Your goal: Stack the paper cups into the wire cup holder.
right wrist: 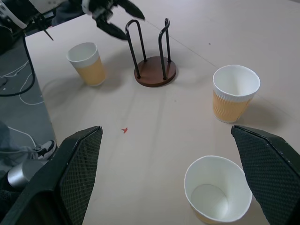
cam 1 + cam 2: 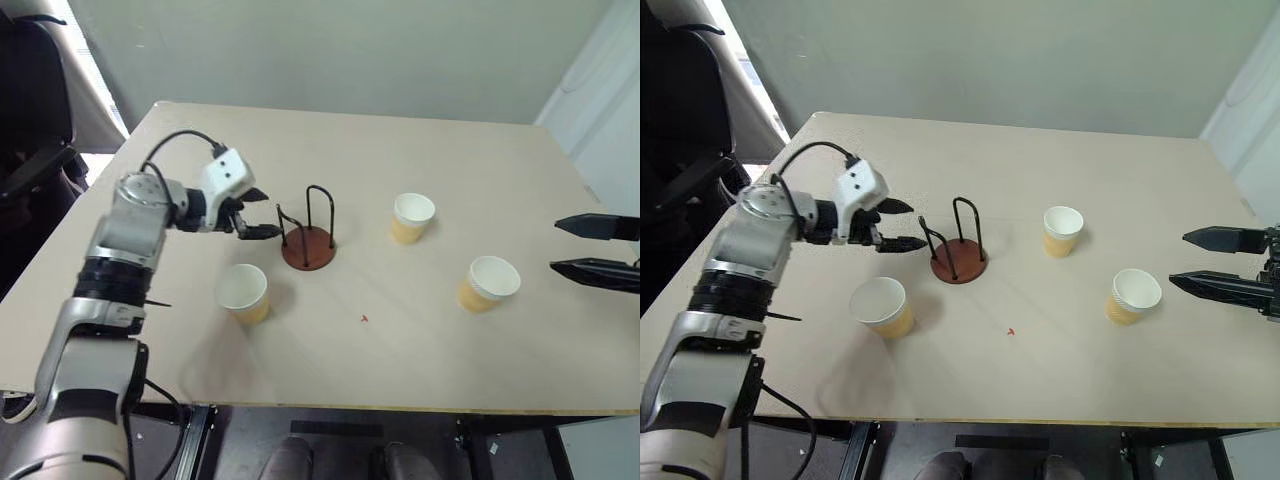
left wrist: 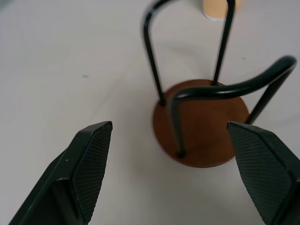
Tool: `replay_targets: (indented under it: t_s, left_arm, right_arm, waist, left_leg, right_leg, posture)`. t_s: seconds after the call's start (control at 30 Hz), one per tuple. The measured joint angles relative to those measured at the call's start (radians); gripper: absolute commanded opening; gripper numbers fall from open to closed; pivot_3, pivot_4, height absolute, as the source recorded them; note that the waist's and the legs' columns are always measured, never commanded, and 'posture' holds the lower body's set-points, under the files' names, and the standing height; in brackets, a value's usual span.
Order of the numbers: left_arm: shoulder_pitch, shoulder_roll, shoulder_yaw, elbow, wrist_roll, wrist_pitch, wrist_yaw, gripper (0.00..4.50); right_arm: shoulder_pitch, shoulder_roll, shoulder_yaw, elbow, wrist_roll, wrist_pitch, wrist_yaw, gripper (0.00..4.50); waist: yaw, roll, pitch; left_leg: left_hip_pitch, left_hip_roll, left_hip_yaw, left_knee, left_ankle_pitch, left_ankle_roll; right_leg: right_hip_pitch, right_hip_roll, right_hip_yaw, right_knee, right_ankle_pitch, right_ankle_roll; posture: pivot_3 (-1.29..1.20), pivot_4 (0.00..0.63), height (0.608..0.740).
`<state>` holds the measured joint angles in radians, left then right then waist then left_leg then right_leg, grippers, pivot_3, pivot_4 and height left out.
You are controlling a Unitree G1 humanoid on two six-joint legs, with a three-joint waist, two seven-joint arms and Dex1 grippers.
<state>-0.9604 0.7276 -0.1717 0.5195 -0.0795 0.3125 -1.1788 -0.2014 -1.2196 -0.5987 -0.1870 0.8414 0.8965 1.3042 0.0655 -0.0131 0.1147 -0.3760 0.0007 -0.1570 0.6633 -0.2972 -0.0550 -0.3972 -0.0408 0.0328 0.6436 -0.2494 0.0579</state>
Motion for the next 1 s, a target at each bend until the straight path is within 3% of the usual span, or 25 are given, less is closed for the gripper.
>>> replay_targets:
  t_s: [0.2,0.3,0.63,0.73,1.0]
  left_arm:
    - [-0.027,-0.087,0.009,0.050,0.013,0.014,0.089,4.20]
    - [-0.027,-0.093,0.013,0.050,0.015,0.027,0.108,3.61]
    - [-0.016,-0.138,0.031,0.018,0.008,0.091,0.170,0.02]
    - [-0.007,-0.130,0.032,-0.046,-0.021,0.123,0.108,0.02]
    - [0.027,-0.139,0.034,-0.471,-0.310,0.272,-0.153,0.02]
  right_arm:
    - [0.019,0.003,-0.009,-0.024,0.001,0.009,-0.016,4.46]
    - [0.032,0.012,-0.020,-0.037,0.005,0.013,-0.027,4.50]
    - [0.034,0.030,-0.022,-0.064,0.024,0.025,-0.062,4.50]
    - [0.032,0.029,-0.022,-0.061,0.025,0.024,-0.061,4.50]
    - [0.027,0.025,-0.020,-0.055,0.023,0.012,-0.056,4.50]
  waist:
    - [0.006,0.000,0.000]
    - [0.010,0.000,0.000]
    - [0.015,0.000,0.000]
    - [0.015,0.000,0.000]
    - [0.024,0.000,0.000]
  left_leg:
    - [-0.002,-0.001,0.000,0.002,0.000,0.000]
    - [-0.001,-0.001,0.001,0.002,0.000,0.000]
    - [-0.001,-0.001,0.001,0.004,0.000,0.000]
    - [-0.001,-0.002,0.001,0.004,0.000,0.000]
    - [-0.002,-0.002,0.001,0.004,0.000,0.000]
  right_leg:
    - [0.000,0.000,0.000,0.000,0.001,0.002]
    - [0.000,0.001,0.000,0.000,0.001,0.002]
    - [0.000,0.001,0.000,0.000,0.001,0.003]
    - [0.000,0.001,0.000,0.000,0.001,0.003]
    - [0.000,0.001,0.000,0.001,0.001,0.003]
  posture:
    - [0.00,0.150,0.740]
    - [0.00,0.150,0.740]
    - [0.00,0.150,0.740]
    - [0.00,0.150,0.740]
    - [0.00,0.150,0.740]
